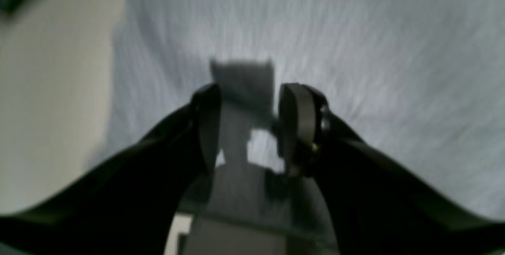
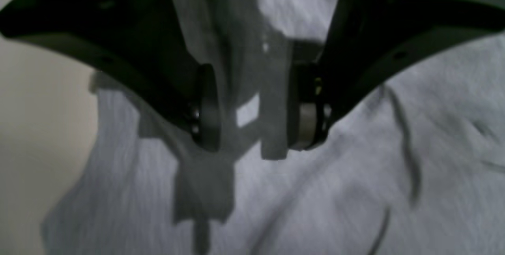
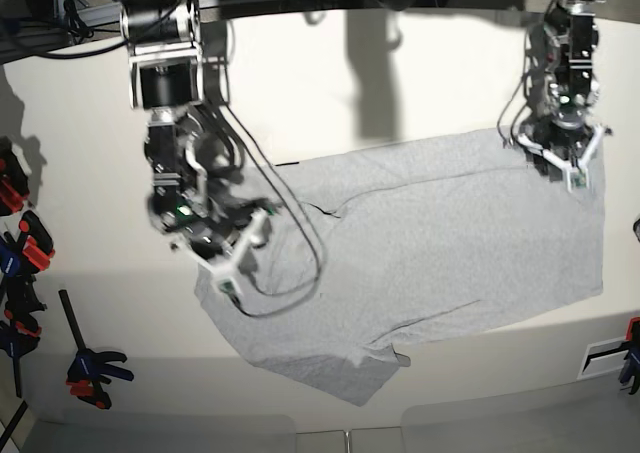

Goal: Fold the T-shirt properly
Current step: 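Release the shirt and raise both grippers back toward the collar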

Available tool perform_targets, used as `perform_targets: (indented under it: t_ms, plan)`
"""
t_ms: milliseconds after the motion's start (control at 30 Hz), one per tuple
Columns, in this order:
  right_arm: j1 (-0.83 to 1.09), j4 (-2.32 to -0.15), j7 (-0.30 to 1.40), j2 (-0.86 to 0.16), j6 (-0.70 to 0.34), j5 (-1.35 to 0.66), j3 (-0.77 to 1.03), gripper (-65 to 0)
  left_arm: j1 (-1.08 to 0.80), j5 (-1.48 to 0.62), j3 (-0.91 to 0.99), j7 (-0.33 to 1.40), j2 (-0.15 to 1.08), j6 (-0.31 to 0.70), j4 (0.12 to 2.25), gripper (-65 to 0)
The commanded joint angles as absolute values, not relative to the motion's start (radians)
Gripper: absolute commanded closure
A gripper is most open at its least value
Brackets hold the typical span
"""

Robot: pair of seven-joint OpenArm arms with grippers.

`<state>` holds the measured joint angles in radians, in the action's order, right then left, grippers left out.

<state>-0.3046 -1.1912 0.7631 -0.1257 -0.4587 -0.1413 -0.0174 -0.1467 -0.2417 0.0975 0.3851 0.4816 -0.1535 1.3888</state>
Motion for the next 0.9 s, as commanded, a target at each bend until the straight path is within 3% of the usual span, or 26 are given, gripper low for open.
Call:
perform_targets:
  t_ms: [0, 267, 533, 867]
  plan:
    - [-0.314, -1.207, 0.741, -0.134, -0.488, -0.168, -0.002, -26.4, -0.134, -0.236, 0.106, 0.366, 0.504, -0.162, 1.399, -23.9]
    - [-0.183, -1.207, 0.695, -0.196, -0.497, -0.176, 0.014, -26.4, -0.136, -0.224, 0.106, 0.366, 0.496, -0.163, 1.398, -23.9]
    - [-0.174, -1.207, 0.712, -0.199, -0.497, -0.160, 0.014, -26.4, -0.147, -0.186, 0.106, 0.404, 0.496, -0.166, 1.454, -23.9]
    - [-0.161, -1.211, 0.729, -0.200, -0.497, -0.160, 0.014, -26.4, -0.176, -0.211, 0.106, 0.490, 0.496, -0.191, 1.364, -23.9]
